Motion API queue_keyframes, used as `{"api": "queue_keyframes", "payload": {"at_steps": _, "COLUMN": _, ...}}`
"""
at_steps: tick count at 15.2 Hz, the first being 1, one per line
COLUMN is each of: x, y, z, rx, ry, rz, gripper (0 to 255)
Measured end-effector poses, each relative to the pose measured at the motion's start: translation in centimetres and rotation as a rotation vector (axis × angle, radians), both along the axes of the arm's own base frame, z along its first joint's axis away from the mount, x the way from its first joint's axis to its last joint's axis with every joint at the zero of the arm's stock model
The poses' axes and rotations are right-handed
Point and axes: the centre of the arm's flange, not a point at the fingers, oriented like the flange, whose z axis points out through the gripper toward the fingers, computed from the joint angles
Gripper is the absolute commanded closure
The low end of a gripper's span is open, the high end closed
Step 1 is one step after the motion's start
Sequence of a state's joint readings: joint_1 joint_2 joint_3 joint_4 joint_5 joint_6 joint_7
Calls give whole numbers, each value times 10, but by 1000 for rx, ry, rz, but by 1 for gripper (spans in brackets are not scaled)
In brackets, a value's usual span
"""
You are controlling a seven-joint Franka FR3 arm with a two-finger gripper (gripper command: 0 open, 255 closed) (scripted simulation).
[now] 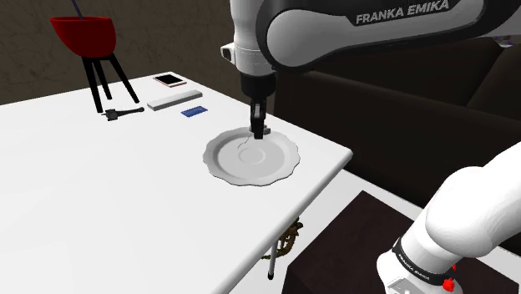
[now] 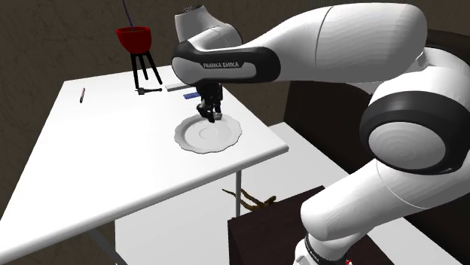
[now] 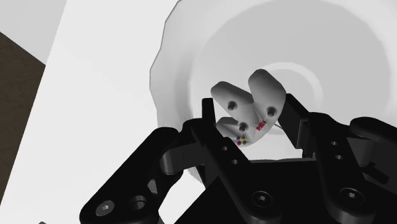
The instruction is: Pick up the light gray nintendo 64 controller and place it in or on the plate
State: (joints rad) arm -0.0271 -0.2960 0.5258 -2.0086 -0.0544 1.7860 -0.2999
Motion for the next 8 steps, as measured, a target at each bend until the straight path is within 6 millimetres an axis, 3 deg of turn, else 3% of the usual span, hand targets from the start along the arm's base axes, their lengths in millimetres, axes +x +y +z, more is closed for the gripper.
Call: {"api": "queue_keyframes", "payload": {"at_steps": 8, "x": 0, "y": 1, "z": -37, "rx": 0, "ry": 0, "rz": 0, "gripper": 255}}
